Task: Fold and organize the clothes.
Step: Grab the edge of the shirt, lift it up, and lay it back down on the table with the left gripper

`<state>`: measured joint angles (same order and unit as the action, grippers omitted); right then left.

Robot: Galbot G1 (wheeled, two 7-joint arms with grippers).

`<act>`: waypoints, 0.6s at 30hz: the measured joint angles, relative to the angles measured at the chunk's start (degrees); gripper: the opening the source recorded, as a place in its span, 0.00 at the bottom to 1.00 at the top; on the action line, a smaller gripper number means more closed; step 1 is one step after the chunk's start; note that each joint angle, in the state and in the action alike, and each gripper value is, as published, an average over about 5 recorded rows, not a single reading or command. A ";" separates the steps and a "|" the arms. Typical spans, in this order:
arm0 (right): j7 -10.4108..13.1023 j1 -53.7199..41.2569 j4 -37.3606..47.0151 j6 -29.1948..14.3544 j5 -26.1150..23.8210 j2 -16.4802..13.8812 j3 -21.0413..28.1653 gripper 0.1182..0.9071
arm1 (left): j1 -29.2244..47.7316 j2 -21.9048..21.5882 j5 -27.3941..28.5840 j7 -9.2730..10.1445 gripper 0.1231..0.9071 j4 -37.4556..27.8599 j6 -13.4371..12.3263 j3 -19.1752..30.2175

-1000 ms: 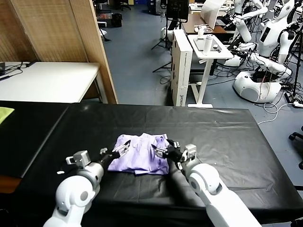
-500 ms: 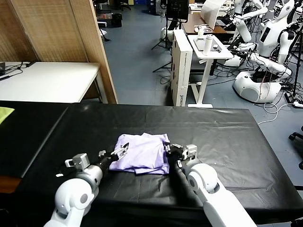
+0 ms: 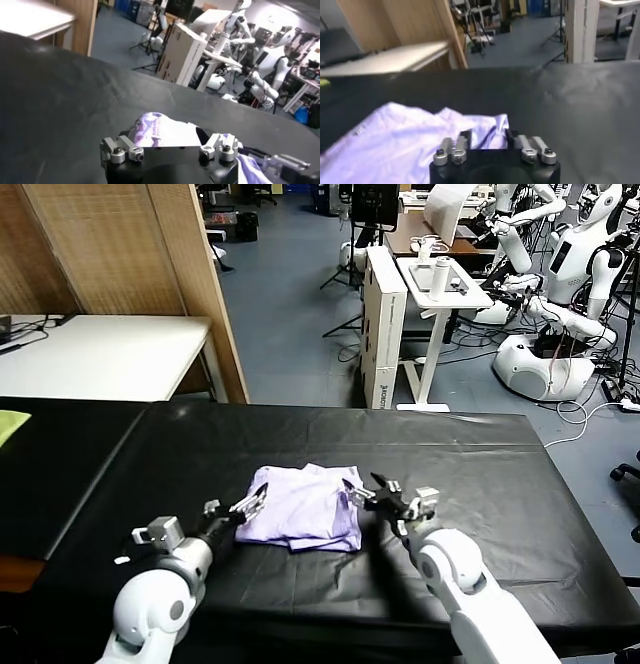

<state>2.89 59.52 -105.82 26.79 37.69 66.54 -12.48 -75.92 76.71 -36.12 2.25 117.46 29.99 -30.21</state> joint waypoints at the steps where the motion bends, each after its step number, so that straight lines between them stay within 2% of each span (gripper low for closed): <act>1: 0.06 0.46 -0.86 0.00 0.45 -0.43 -0.48 0.99 | -0.19 0.24 -0.18 -0.62 1.00 -0.43 -0.92 -0.29; 5: 0.30 2.55 -4.38 0.09 1.93 -2.30 -2.54 1.00 | -0.46 1.30 -2.64 -2.73 1.00 -2.64 -3.74 -1.60; 8: 0.38 4.00 -6.77 0.17 2.47 -3.46 -3.76 1.00 | 0.13 2.15 -5.21 -3.64 1.00 -4.67 -4.95 -2.72; 18: 0.54 6.39 -10.35 0.29 2.50 -4.55 -4.85 1.00 | 2.39 4.19 -12.05 -4.37 1.00 -11.21 -5.58 -4.48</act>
<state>3.43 65.92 -116.17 27.09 40.19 61.99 -17.33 -73.54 80.90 -48.17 -2.12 106.25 24.41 -34.69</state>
